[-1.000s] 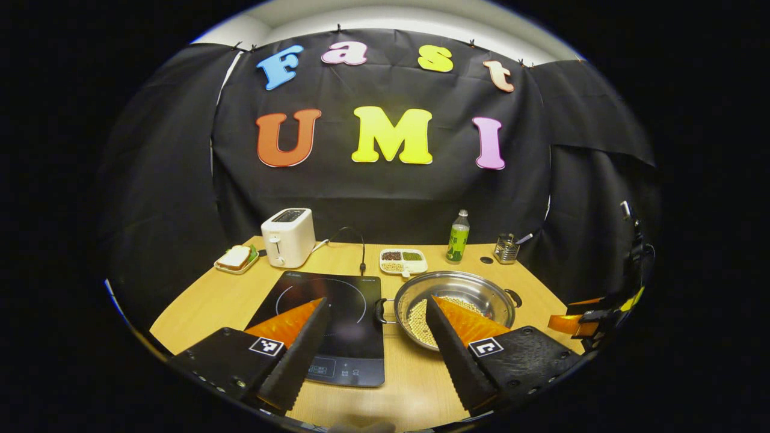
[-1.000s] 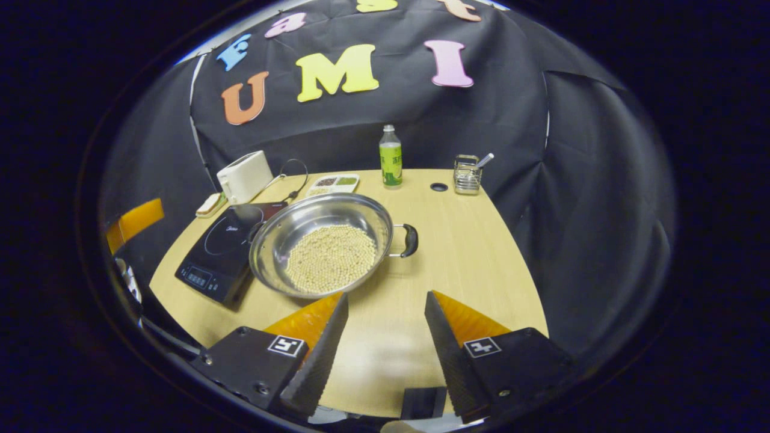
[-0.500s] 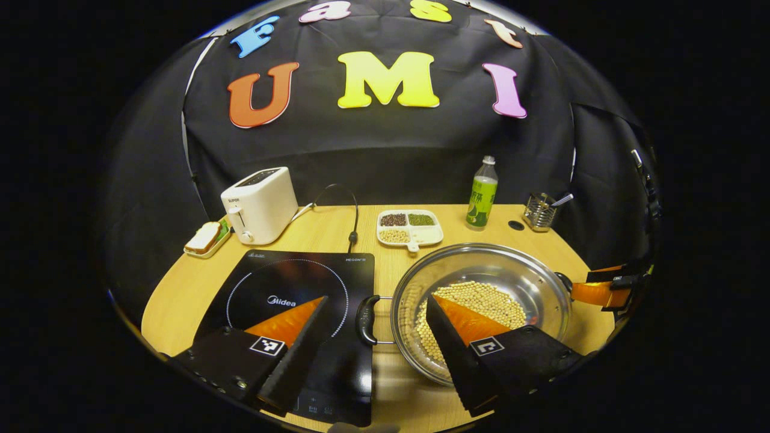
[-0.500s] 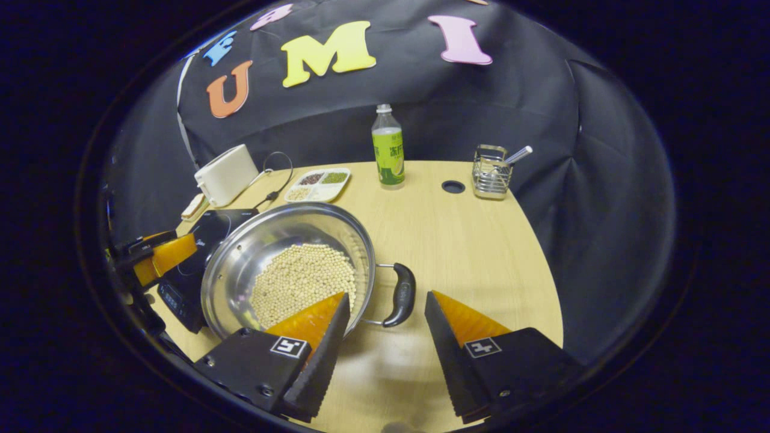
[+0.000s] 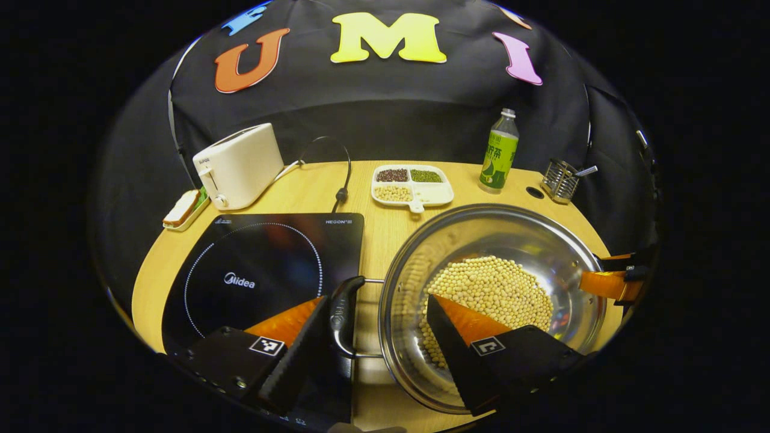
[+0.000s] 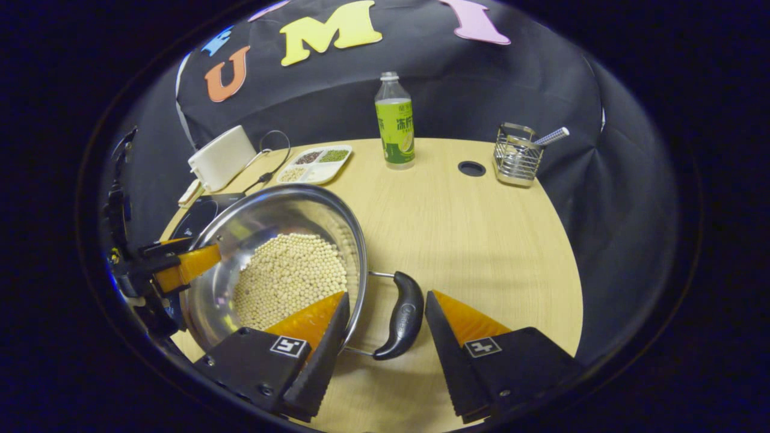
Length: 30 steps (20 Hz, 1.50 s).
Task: First push the handle of the pot to place it horizontally, then grasp the pot with both hands and set it on the induction cooktop.
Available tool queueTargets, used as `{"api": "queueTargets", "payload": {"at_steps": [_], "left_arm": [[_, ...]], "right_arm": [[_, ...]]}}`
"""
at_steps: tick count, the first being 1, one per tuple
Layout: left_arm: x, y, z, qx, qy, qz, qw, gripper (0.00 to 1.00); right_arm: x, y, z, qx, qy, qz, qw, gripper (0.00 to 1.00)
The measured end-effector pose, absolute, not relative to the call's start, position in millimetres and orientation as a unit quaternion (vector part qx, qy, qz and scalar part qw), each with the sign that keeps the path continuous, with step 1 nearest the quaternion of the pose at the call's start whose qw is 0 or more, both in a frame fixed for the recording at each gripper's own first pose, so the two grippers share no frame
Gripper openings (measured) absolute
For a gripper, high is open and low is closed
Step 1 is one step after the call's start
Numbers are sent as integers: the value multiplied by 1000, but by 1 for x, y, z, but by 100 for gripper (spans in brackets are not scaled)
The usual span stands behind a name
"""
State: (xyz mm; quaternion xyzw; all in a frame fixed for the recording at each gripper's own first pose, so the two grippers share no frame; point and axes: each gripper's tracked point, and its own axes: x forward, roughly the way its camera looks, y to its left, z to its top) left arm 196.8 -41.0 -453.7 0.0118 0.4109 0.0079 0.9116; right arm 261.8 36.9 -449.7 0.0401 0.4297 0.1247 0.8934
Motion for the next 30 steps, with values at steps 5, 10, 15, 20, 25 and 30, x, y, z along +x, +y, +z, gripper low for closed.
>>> {"api": "queueTargets", "payload": {"at_steps": [5,10,15,20,25,30], "left_arm": [[191,-36,-453,27,431,17,902,93],[191,-29,-454,14,452,35,891,77],[192,-30,-452,11,467,33,884,63],[191,-29,-452,15,469,23,883,57],[189,-29,-439,11,461,7,887,57],[186,-17,-419,11,452,3,892,57]], "right_arm": [[261,41,-455,41,447,124,885,72],[259,40,-455,48,466,108,877,65],[259,41,-454,51,462,107,879,58],[258,40,-454,50,462,96,880,53],[249,38,-437,43,449,83,889,53],[239,50,-416,47,440,79,893,53]]}}
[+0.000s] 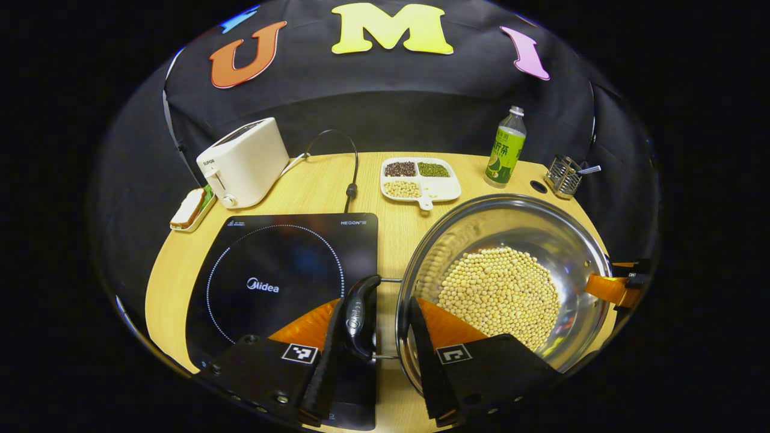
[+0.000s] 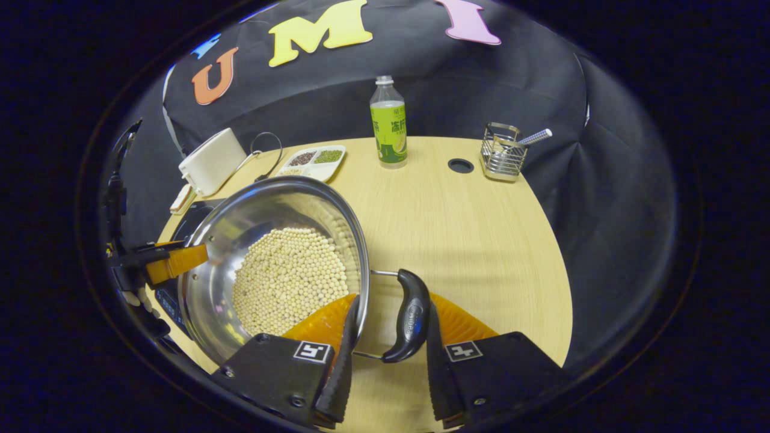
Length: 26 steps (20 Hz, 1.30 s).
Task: First push the handle of the pot to place it horizontally, then grasp the pot with both hands and set it on the induction cooktop.
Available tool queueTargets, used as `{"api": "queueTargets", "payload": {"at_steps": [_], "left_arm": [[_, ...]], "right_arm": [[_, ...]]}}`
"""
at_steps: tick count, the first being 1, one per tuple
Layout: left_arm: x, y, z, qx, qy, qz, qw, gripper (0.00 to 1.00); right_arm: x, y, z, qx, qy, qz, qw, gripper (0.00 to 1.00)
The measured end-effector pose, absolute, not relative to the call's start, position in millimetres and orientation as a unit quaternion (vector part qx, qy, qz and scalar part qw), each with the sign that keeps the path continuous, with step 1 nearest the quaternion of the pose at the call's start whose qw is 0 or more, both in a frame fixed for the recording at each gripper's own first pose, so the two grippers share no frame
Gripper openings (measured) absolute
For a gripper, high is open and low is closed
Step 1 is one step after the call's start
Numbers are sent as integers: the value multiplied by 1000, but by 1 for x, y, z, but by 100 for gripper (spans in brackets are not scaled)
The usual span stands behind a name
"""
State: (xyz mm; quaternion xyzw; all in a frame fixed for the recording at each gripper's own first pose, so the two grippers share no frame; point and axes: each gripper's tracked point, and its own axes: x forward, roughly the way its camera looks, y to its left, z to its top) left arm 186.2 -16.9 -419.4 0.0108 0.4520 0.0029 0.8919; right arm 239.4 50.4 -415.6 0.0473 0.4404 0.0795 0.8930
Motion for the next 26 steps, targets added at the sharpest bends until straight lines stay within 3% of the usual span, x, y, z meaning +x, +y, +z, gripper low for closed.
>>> {"api": "queueTargets", "payload": {"at_steps": [11,26], "left_arm": [[174,65,-381,8,436,24,900,57],[166,201,-376,9,443,43,895,57]], "right_arm": [[233,131,-379,50,421,100,900,53],[227,271,-371,54,432,116,893,53]]}}
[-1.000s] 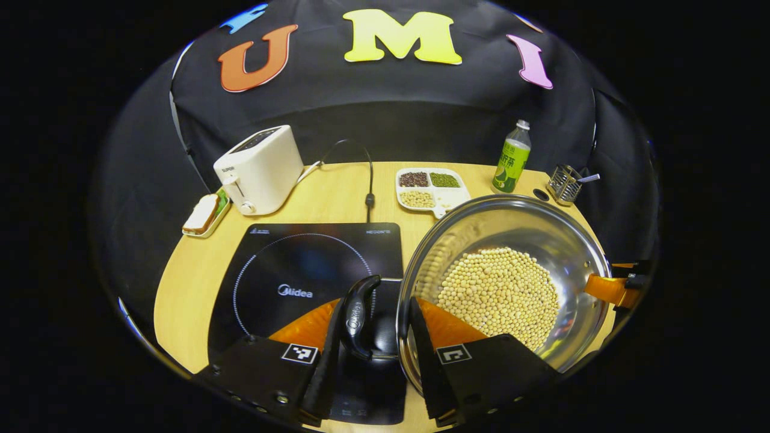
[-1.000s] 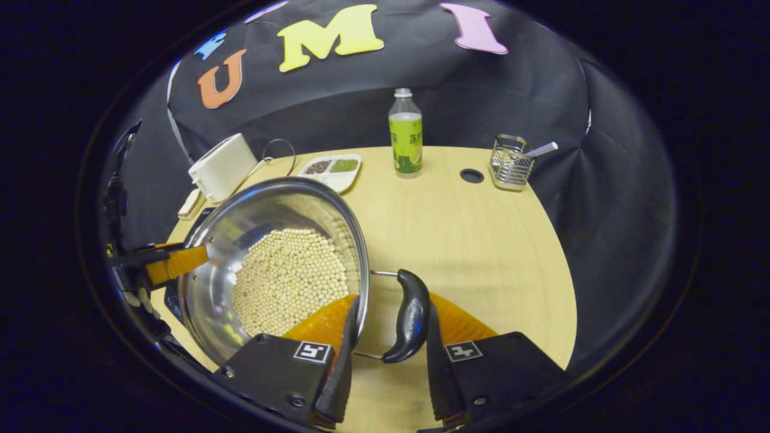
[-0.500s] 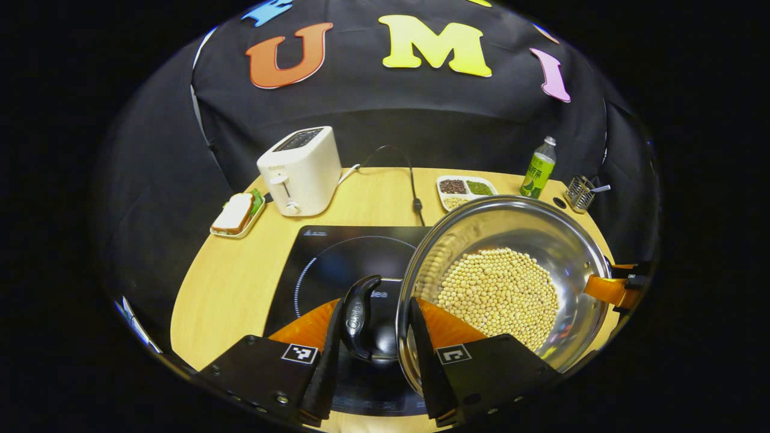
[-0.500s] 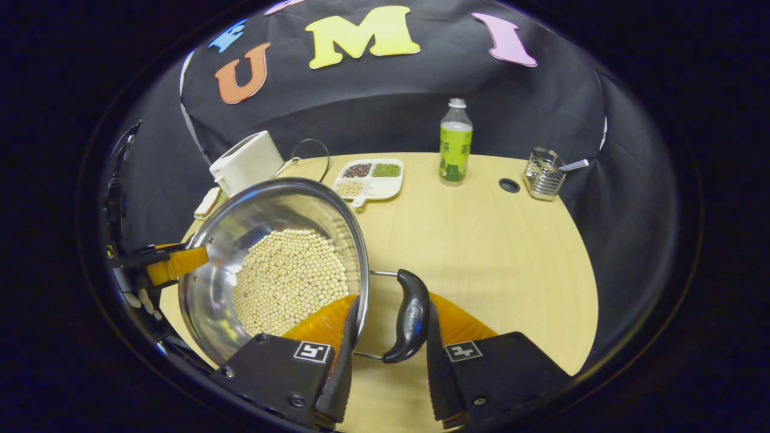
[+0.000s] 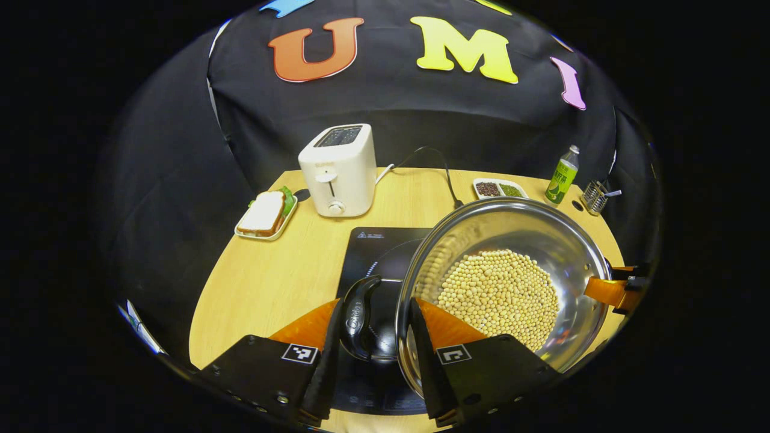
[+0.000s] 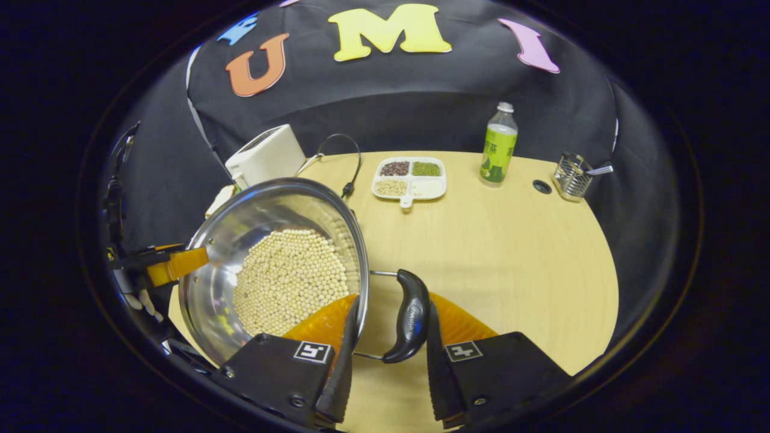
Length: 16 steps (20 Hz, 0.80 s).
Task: First push the handle of the pot to place it horizontally, then grasp the pot with both hands and set it on the induction cooktop.
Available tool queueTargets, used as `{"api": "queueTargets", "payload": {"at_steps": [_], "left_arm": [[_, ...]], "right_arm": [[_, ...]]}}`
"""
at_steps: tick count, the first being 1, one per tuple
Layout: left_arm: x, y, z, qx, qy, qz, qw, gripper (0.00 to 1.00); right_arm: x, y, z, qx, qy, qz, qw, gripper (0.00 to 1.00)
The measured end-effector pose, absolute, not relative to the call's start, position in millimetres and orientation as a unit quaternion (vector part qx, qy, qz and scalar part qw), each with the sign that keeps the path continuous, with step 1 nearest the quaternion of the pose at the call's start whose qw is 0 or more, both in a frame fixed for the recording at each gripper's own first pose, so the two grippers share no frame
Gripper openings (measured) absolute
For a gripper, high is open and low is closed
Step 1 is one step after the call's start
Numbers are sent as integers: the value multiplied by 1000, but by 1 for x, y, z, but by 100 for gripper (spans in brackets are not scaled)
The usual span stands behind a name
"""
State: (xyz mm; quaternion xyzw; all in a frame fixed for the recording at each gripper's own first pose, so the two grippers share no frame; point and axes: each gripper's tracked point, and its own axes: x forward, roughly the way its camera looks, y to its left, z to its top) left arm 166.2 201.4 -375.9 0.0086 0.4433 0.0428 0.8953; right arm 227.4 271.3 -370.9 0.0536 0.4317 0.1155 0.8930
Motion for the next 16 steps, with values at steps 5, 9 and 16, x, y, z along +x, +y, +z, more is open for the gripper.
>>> {"api": "queueTargets", "payload": {"at_steps": [5,9,16], "left_arm": [[176,231,-380,12,444,48,895,57],[181,248,-386,9,447,54,893,57],[193,250,-404,9,456,52,889,57]], "right_arm": [[236,305,-373,58,437,115,890,55],[247,322,-376,57,440,115,889,53],[254,329,-385,60,456,107,882,53]]}}
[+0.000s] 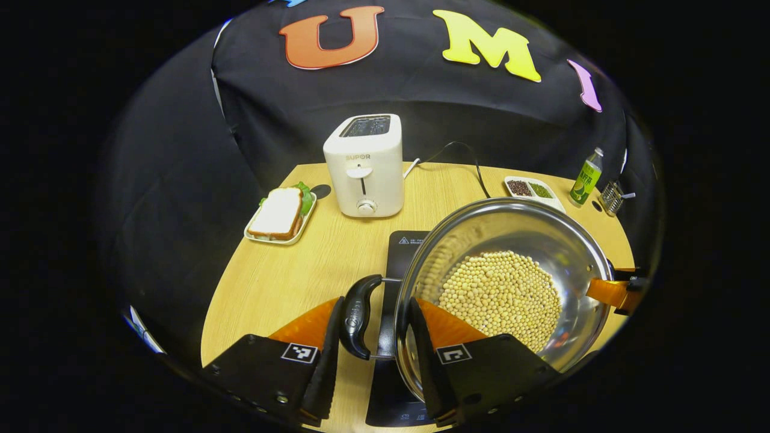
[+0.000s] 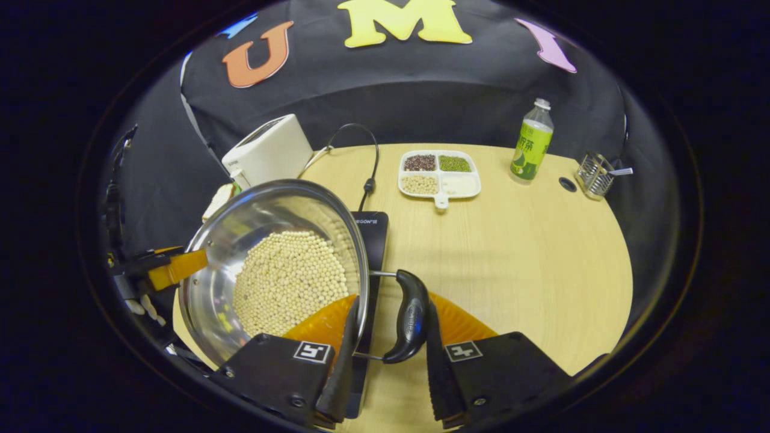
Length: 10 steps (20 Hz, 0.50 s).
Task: First push the handle of the pot to place it horizontally, then grasp the pot with both hands and set it on the induction cooktop.
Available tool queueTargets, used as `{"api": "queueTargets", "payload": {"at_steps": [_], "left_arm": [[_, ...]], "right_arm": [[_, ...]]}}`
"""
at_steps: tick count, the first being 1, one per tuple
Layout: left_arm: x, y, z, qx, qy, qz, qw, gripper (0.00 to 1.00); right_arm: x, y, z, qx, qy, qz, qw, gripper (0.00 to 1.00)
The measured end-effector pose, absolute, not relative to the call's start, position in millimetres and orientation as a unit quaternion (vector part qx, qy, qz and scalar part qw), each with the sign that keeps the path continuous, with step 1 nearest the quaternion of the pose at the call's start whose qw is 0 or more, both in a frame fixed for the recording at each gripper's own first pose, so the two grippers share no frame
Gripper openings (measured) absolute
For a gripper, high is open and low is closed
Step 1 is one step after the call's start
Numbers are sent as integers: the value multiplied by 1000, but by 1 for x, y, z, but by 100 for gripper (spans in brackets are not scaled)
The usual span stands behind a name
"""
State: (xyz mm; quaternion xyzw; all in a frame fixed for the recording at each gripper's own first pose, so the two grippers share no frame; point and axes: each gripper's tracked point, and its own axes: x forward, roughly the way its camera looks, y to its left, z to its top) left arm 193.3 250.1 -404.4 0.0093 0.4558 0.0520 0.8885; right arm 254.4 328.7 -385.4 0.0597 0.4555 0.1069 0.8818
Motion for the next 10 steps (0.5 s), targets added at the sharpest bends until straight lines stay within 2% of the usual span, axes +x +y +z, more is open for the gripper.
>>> {"api": "queueTargets", "payload": {"at_steps": [10], "left_arm": [[186,253,-405,15,420,42,907,57]], "right_arm": [[256,329,-387,56,426,110,897,54]]}}
